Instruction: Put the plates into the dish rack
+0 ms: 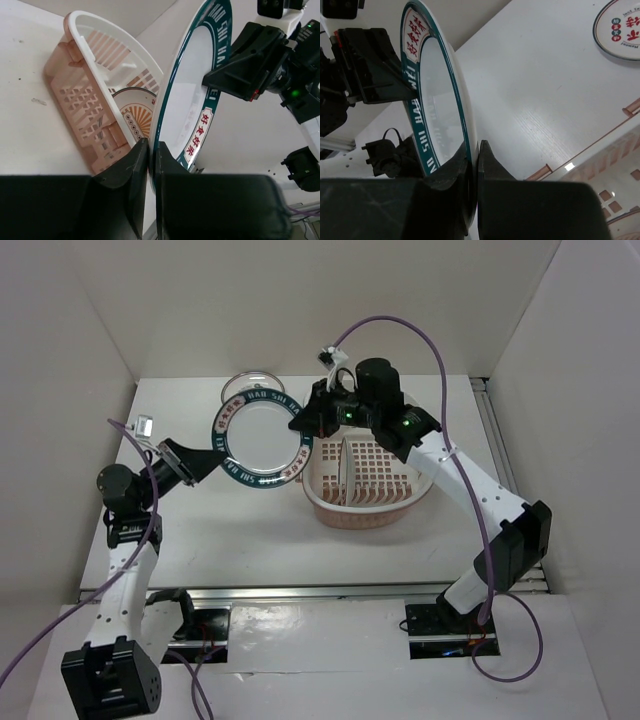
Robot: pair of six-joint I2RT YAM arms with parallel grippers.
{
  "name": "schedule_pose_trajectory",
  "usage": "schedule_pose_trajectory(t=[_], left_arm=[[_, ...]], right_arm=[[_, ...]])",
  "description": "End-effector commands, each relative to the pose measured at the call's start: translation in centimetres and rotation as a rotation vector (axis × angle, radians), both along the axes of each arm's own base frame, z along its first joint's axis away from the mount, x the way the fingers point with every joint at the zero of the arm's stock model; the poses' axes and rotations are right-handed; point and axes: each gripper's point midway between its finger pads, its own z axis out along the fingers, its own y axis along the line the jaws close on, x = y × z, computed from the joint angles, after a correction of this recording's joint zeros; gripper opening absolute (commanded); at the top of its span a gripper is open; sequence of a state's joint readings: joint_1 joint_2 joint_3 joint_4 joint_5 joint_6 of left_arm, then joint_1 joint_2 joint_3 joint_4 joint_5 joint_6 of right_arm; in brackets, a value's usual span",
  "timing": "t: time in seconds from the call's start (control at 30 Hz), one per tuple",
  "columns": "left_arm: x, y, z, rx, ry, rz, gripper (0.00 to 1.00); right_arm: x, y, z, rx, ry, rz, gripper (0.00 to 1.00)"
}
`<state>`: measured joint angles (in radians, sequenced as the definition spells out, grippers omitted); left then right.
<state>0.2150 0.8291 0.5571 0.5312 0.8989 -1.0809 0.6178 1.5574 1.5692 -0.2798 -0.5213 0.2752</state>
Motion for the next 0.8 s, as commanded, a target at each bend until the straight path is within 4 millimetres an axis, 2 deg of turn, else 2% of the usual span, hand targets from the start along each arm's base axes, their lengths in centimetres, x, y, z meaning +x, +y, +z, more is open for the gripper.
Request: schedule_pose_trajectory(t=[0.0, 0.07, 0.1, 0.13, 0.17, 0.2, 0.23, 0.27, 0.3, 0.33, 0.37, 0.4, 0.47, 0.5, 0.53, 0.63, 0.67, 0.77], left_arm=[[0.0, -0.1, 3.0, 0.005, -0.078, 0.000, 0.09], [0.5, 0.2, 2.2, 0.011, -0.037, 0.030, 0.41], [0.7, 0.5, 1.7, 0.021, -0.019, 0.056, 0.76], [0.7, 0.5, 1.3, 0.030, -0.010, 0.058, 1.00], [0.4, 0.5, 1.2, 0.040, -0.008, 0.059, 1.00], [0.4, 0.6, 0.9, 0.050, 0.000, 0.071, 1.00], [0.5, 0.7, 0.6, 0.082, -0.011, 0.075, 1.00], [0.4, 0.8, 0.0, 0.091, 0.039, 0.074, 1.00], [0.1, 0.6, -0.4, 0.134, 0.036, 0.056, 1.00], [0.0, 0.7, 0.3, 0.159, 0.027, 0.056, 1.00], [-0.5, 0.7, -1.0, 0.167, 0.111, 0.048, 1.00], [-0.7, 0.8, -1.2, 0.191, 0.126, 0.054, 1.00], [-0.6, 1.2, -1.4, 0.267, 0.127, 0.074, 1.00], [-0.8, 1.4, -2.5, 0.283, 0.182, 0.093, 1.00], [-0.5, 1.6, -2.8, 0.311, 0.184, 0.136, 1.00], [-0.7, 1.8, -4.0, 0.334, 0.215, 0.172, 1.00], [-0.7, 2.0, -3.9, 0.337, 0.209, 0.187, 1.00], [-0.7, 2.1, -4.2, 0.339, 0.224, 0.193, 1.00]], right_arm=[[1.1, 0.0, 2.5, 0.039, -0.061, -0.066, 0.00], [1.0, -0.3, 3.9, 0.049, -0.074, -0.098, 0.00], [1.1, -1.2, 5.0, 0.046, -0.087, -0.149, 0.00], [1.5, -1.7, 5.5, 0.041, -0.093, -0.185, 0.00], [1.5, -2.6, 7.8, 0.061, -0.128, -0.230, 0.00], [2.2, -4.3, 9.3, 0.058, -0.157, -0.349, 0.00], [2.4, -5.7, 9.4, 0.022, -0.156, -0.415, 0.00], [2.1, -6.6, 11.0, 0.022, -0.185, -0.473, 0.00], [2.8, -9.4, 11.8, -0.008, -0.210, -0.633, 0.00], [2.5, -10.9, 11.8, -0.043, -0.203, -0.697, 0.00], [2.5, -12.2, 11.4, -0.087, -0.208, -0.761, 0.00], [2.0, -14.4, 12.0, -0.116, -0.225, -0.885, 0.00], [0.9, -16.6, 10.5, -0.220, -0.217, -0.983, 0.00], [0.3, -17.5, 10.1, -0.245, -0.213, -1.026, 0.00], [-0.7, -19.3, 9.7, -0.287, -0.211, -1.105, 0.00], [-2.0, -22.3, 8.5, -0.343, -0.200, -1.254, 0.00], [-2.5, -23.3, 8.0, -0.378, -0.198, -1.277, 0.00], [-2.9, -25.0, 7.6, -0.429, -0.211, -1.356, 0.00]])
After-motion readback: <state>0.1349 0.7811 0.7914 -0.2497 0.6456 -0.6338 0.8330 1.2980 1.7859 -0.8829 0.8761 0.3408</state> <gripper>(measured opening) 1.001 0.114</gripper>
